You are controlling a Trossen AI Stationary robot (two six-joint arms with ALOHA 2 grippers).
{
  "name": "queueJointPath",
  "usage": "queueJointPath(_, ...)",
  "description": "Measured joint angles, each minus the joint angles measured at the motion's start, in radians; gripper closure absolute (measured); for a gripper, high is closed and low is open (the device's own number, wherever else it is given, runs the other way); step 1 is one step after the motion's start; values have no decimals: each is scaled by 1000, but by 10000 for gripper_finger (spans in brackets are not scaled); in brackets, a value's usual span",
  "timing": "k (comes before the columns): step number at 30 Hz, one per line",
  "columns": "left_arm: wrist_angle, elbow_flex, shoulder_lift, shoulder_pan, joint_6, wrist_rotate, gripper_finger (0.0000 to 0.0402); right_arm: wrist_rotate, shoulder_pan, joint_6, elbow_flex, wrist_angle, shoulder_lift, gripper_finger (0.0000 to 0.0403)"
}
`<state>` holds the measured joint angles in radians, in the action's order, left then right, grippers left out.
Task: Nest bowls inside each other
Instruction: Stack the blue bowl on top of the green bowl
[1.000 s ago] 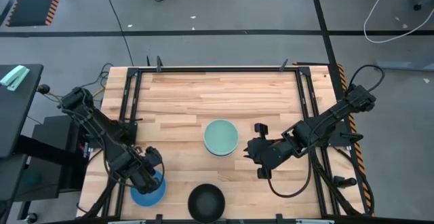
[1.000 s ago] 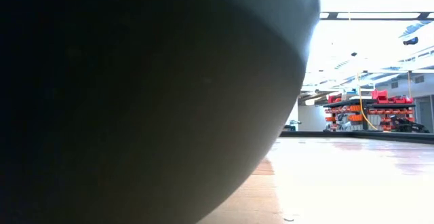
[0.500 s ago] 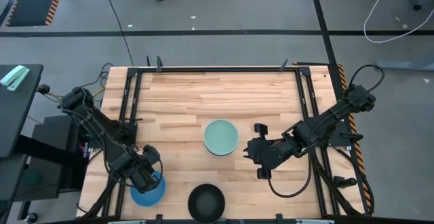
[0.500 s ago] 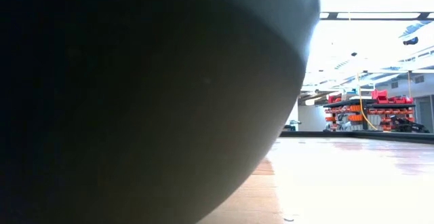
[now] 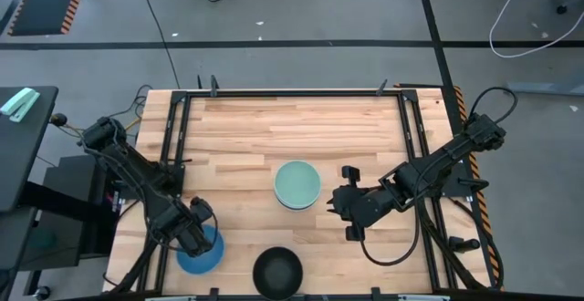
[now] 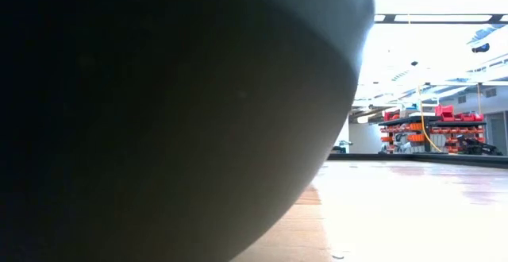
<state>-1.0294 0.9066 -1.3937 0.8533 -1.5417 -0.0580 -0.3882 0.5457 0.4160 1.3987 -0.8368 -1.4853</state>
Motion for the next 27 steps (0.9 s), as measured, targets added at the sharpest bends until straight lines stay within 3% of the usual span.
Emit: queueJointPath(27, -25, 4, 43, -28, 36, 13, 326, -1, 0, -8, 0, 2, 0, 311)
